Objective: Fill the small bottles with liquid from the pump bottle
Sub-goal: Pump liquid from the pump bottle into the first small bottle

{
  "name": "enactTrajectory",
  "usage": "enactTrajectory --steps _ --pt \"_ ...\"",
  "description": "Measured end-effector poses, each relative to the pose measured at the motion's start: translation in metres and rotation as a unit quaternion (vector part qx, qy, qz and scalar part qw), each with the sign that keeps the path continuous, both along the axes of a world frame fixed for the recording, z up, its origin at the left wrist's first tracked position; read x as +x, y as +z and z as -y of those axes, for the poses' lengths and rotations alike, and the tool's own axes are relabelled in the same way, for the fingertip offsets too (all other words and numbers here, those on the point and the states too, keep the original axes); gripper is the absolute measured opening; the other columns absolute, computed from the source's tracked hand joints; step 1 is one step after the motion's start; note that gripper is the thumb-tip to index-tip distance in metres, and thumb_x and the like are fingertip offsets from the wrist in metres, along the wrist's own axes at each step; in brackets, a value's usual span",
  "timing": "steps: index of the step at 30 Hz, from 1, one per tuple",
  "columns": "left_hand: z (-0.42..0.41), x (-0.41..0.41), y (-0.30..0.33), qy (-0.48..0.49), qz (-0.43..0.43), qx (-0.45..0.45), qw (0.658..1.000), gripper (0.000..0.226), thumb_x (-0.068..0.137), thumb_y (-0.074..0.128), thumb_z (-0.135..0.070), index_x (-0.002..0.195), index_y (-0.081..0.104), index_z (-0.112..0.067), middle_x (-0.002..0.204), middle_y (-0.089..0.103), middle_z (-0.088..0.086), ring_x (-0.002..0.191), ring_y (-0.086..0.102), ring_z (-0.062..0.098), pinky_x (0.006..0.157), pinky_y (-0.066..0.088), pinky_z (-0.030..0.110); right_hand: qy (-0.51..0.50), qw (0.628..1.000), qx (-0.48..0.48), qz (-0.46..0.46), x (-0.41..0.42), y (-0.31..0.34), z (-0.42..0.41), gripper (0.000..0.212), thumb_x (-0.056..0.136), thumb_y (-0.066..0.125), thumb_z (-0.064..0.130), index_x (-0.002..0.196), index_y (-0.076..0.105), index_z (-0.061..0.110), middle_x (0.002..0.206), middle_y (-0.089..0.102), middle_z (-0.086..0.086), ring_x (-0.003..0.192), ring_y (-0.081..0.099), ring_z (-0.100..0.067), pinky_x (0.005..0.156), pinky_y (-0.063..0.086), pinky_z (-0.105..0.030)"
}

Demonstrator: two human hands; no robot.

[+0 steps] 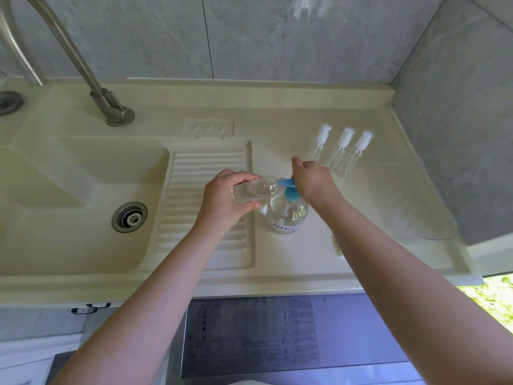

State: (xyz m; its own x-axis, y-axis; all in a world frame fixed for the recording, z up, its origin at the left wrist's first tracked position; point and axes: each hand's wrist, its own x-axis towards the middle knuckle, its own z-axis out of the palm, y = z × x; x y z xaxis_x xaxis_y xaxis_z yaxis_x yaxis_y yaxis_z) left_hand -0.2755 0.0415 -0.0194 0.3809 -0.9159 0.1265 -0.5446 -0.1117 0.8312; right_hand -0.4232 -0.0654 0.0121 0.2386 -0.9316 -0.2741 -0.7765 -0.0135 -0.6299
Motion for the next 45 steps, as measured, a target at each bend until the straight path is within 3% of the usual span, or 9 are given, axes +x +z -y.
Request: enactTrajectory --steps 4,6,10,18,27,31,36,41,45 --pt "0.0 0.001 -0.002 -0.001 0.009 0.004 1.0 0.052 0.058 0.089 -0.006 0.104 0.074 -0.027 0.092 0.059 -0.013 0.086 0.053 -0.015 0.082 0.034 0.0 -0.034 0.999 0.008 -0.017 0.003 -0.004 0.001 0.023 0.092 0.046 0.001 0.115 0.045 0.001 0.109 0.061 -0.02 0.077 0.045 -0.033 0.065 0.038 -0.034" --pt "-0.001 0.0 -0.002 0.0 0.007 0.004 1.0 0.052 0.058 0.088 -0.006 0.104 0.074 -0.027 0.092 0.059 -0.014 0.087 0.053 -0.016 0.082 0.033 0.0 -0.022 0.999 0.016 0.02 0.001 -0.004 0.0 0.016 0.098 0.04 0.009 0.11 0.047 0.002 0.109 0.062 -0.021 0.084 0.052 -0.038 0.071 0.044 -0.036" --pt "-0.002 -0.001 0.001 0.003 0.005 0.002 1.0 0.051 0.059 0.088 -0.006 0.103 0.073 -0.028 0.094 0.06 -0.013 0.087 0.052 -0.017 0.081 0.032 -0.001 -0.028 0.996 0.068 0.056 -0.001 0.005 0.004 0.058 0.103 0.029 0.041 0.108 0.065 -0.004 0.101 0.062 -0.02 0.105 0.057 -0.037 0.083 0.042 -0.035" --pt "-0.002 -0.001 0.0 0.001 0.005 0.001 1.0 0.051 0.06 0.088 -0.005 0.104 0.073 -0.026 0.096 0.06 -0.01 0.088 0.052 -0.018 0.082 0.031 -0.002 0.035 0.999 -0.003 -0.035 -0.001 0.004 0.002 0.049 0.107 0.022 0.03 0.111 0.059 -0.003 0.105 0.059 -0.024 0.108 0.056 -0.041 0.088 0.044 -0.041" --pt "-0.003 -0.001 0.003 0.002 0.02 0.006 1.0 0.052 0.06 0.087 -0.005 0.103 0.072 -0.029 0.096 0.059 -0.013 0.087 0.052 -0.017 0.082 0.031 -0.002 0.003 0.999 0.049 -0.014 -0.002 0.006 0.009 0.057 0.1 0.034 0.047 0.097 0.067 0.0 0.097 0.067 -0.02 0.087 0.061 -0.034 0.084 0.049 -0.037" --pt "-0.003 -0.001 0.004 0.002 0.02 0.004 1.0 0.052 0.06 0.087 -0.005 0.103 0.072 -0.029 0.098 0.06 -0.011 0.088 0.052 -0.017 0.083 0.032 -0.002 0.037 0.998 0.024 -0.041 0.001 0.003 0.007 0.035 0.1 0.035 0.028 0.073 0.044 0.008 0.076 0.05 -0.01 0.072 0.047 -0.029 0.061 0.037 -0.031" --pt "-0.004 0.001 -0.001 0.001 0.029 0.012 0.999 0.052 0.059 0.088 -0.006 0.103 0.073 -0.029 0.096 0.059 -0.013 0.088 0.053 -0.014 0.083 0.033 0.0 -0.029 0.999 0.013 -0.037 0.004 -0.003 0.004 0.022 0.091 0.052 0.003 0.094 0.03 0.006 0.068 0.025 -0.005 0.074 0.043 -0.033 0.063 0.037 -0.032" --pt "-0.004 -0.001 -0.001 0.002 0.022 0.009 1.0 0.052 0.06 0.087 -0.005 0.104 0.073 -0.028 0.095 0.059 -0.012 0.087 0.052 -0.016 0.081 0.032 -0.001 0.009 0.999 0.05 -0.014 0.001 0.005 0.007 0.046 0.102 0.031 0.041 0.07 0.045 0.012 0.076 0.05 -0.009 0.079 0.049 -0.03 0.071 0.037 -0.032" --pt "-0.004 -0.001 0.0 -0.001 0.02 0.004 1.0 0.051 0.06 0.087 -0.005 0.104 0.073 -0.027 0.094 0.059 -0.013 0.087 0.051 -0.019 0.081 0.031 -0.002 0.016 0.999 0.034 -0.039 0.001 0.008 0.005 0.042 0.1 0.034 0.036 0.071 0.047 0.01 0.074 0.049 -0.008 0.072 0.048 -0.028 0.062 0.036 -0.032"
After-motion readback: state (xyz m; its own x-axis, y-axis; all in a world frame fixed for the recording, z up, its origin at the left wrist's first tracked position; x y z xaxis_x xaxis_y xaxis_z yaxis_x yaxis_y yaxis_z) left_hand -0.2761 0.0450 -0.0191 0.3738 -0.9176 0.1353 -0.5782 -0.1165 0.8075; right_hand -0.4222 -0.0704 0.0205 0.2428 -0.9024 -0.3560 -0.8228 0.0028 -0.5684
